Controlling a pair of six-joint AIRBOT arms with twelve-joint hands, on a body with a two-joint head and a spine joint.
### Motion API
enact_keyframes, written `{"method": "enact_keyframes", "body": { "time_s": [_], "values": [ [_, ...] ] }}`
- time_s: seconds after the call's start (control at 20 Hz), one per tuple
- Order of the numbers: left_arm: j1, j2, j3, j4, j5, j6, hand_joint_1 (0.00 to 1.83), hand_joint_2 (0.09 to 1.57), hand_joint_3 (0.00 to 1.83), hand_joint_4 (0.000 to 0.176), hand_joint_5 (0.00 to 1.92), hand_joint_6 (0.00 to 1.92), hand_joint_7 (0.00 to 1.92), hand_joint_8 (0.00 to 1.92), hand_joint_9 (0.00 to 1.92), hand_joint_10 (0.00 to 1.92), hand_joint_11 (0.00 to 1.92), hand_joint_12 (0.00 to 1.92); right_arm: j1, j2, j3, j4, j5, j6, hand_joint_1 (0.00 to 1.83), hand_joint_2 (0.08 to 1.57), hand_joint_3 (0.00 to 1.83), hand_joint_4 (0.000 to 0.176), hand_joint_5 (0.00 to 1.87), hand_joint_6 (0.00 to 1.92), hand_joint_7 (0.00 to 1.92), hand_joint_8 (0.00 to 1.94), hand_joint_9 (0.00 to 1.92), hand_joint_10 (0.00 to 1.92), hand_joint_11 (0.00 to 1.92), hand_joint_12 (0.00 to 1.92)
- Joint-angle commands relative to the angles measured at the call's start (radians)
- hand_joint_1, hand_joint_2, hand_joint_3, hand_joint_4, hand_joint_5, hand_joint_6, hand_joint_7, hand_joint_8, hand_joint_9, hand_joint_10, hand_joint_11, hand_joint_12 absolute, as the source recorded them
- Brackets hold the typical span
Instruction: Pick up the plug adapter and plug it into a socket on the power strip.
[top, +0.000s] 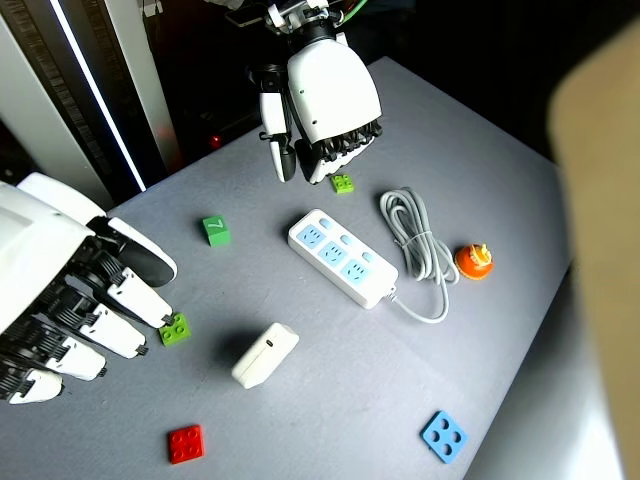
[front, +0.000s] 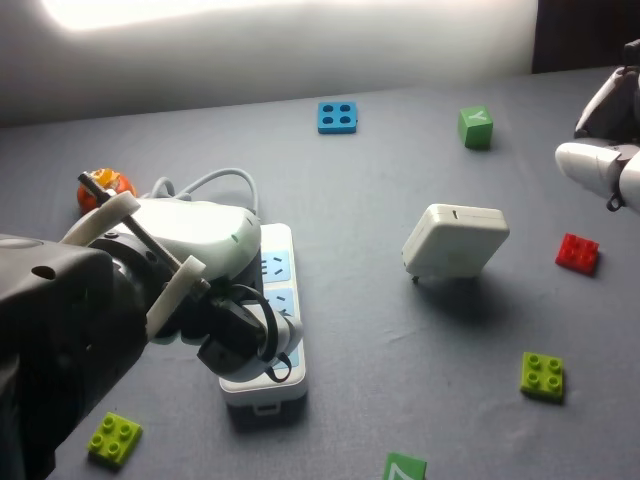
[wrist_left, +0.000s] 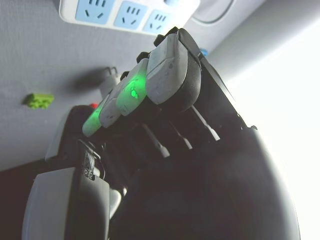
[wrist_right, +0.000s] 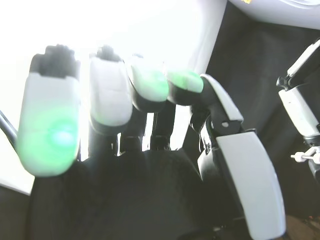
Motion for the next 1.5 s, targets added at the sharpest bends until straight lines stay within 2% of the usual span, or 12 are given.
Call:
{"method": "enact_keyframes", "body": {
  "time_s": [0.0, 0.05, 0.1, 0.5, 0.6, 0.85, 0.9, 1.0, 1.05, 1.15, 1.3, 1.45],
  "values": [
    [-0.011, 0.005, -0.007, 0.066, -0.008, -0.004, 0.01, 1.12, 0.11, 0.0, 0.02, 0.05, 0.01, 0.05, 0.01, 0.05, 0.0, 0.15, 0.006, 0.003, 0.001, -0.032, 0.083, 0.001, 0.01, 0.94, 0.13, 0.0, 0.03, 0.05, 0.03, 0.05, 0.01, 0.04, 0.0, 0.15],
    [-0.011, 0.005, -0.009, 0.066, -0.008, -0.004, 0.01, 1.12, 0.11, 0.0, 0.02, 0.05, 0.01, 0.05, 0.01, 0.05, 0.0, 0.15, 0.002, 0.002, 0.001, -0.032, 0.084, 0.001, 0.01, 0.94, 0.13, 0.0, 0.03, 0.05, 0.03, 0.05, 0.01, 0.04, 0.0, 0.15],
    [-0.011, 0.005, -0.011, 0.066, -0.008, -0.004, 0.0, 1.17, 0.01, 0.0, 0.02, 0.0, 0.01, 0.0, 0.01, 0.01, 0.0, 0.08, -0.004, 0.0, 0.001, -0.032, 0.09, 0.0, 0.01, 0.99, 0.02, 0.0, 0.04, 0.0, 0.04, 0.0, 0.02, 0.0, 0.0, 0.08],
    [-0.006, 0.005, -0.067, 0.034, -0.067, -0.025, 0.0, 1.17, 0.0, 0.0, 0.0, 0.0, 0.0, 0.0, 0.0, 0.0, 0.01, 0.01, -0.03, -0.092, 0.067, -0.032, 0.134, -0.001, 0.11, 1.0, 0.01, 0.0, 0.01, 0.0, 0.01, 0.0, 0.01, 0.0, 0.01, 0.0],
    [-0.003, 0.003, -0.093, 0.033, -0.077, -0.025, 0.0, 1.17, 0.0, 0.0, 0.0, 0.0, 0.0, 0.0, 0.01, 0.0, 0.02, 0.01, -0.039, -0.126, 0.092, -0.032, 0.128, -0.003, 0.28, 0.98, 0.0, 0.0, 0.03, 0.01, 0.04, 0.01, 0.04, 0.01, 0.07, 0.04],
    [0.014, -0.02, -0.165, -0.013, -0.2, -0.053, 0.0, 1.18, 0.0, 0.0, 0.0, 0.0, 0.0, 0.0, 0.0, 0.0, 0.0, 0.0, -0.006, -0.192, 0.155, -0.031, -0.007, 0.023, 0.65, 1.0, 0.0, 0.0, 0.04, 0.0, 0.03, 0.0, 0.03, 0.0, 0.07, 0.06],
    [0.035, -0.057, -0.184, -0.033, -0.257, -0.069, 0.0, 1.18, 0.0, 0.0, 0.0, 0.0, 0.0, 0.0, 0.0, 0.0, 0.0, 0.0, 0.018, -0.229, 0.177, 0.007, -0.069, 0.012, 0.71, 1.01, 0.0, 0.0, 0.04, 0.0, 0.04, 0.0, 0.03, 0.0, 0.01, 0.24],
    [0.049, -0.077, -0.183, -0.033, -0.267, -0.098, 0.0, 1.18, 0.0, 0.0, 0.0, 0.0, 0.0, 0.0, 0.0, 0.0, 0.0, 0.0, 0.027, -0.248, 0.19, 0.047, -0.09, 0.001, 0.71, 1.01, 0.0, 0.0, 0.04, 0.0, 0.04, 0.0, 0.03, 0.0, 0.01, 0.24],
    [0.058, -0.099, -0.181, -0.032, -0.284, -0.126, 0.0, 1.18, 0.0, 0.0, 0.01, 0.0, 0.0, 0.0, 0.01, 0.0, 0.01, 0.01, 0.033, -0.269, 0.208, 0.1, -0.105, -0.012, 0.86, 1.02, 0.0, 0.0, 0.03, 0.0, 0.02, 0.0, 0.02, 0.0, 0.0, 0.26],
    [0.065, -0.136, -0.17, -0.032, -0.297, -0.152, 0.0, 1.18, 0.0, 0.0, 0.0, 0.0, 0.0, 0.0, 0.0, 0.0, 0.0, 0.0, 0.042, -0.299, 0.242, 0.189, -0.122, -0.031, 0.97, 1.04, 0.0, 0.0, 0.08, 0.01, 0.05, 0.01, 0.04, 0.01, 0.0, 0.28],
    [0.067, -0.183, -0.149, -0.032, -0.302, -0.153, 0.0, 1.18, 0.0, 0.0, 0.01, 0.0, 0.0, 0.0, 0.0, 0.0, 0.0, 0.0, 0.056, -0.341, 0.307, 0.322, -0.194, -0.079, 0.98, 1.03, 0.0, 0.0, 0.08, 0.01, 0.05, 0.01, 0.05, 0.01, 0.0, 0.29],
    [0.081, -0.218, -0.127, -0.025, -0.303, -0.171, 0.0, 1.19, 0.01, 0.0, 0.0, 0.0, 0.0, 0.0, 0.0, 0.0, 0.0, 0.0, 0.063, -0.384, 0.368, 0.367, -0.23, -0.094, 0.97, 1.06, 0.0, 0.0, 0.08, 0.0, 0.05, 0.0, 0.05, 0.0, 0.0, 0.34]
  ]
}}
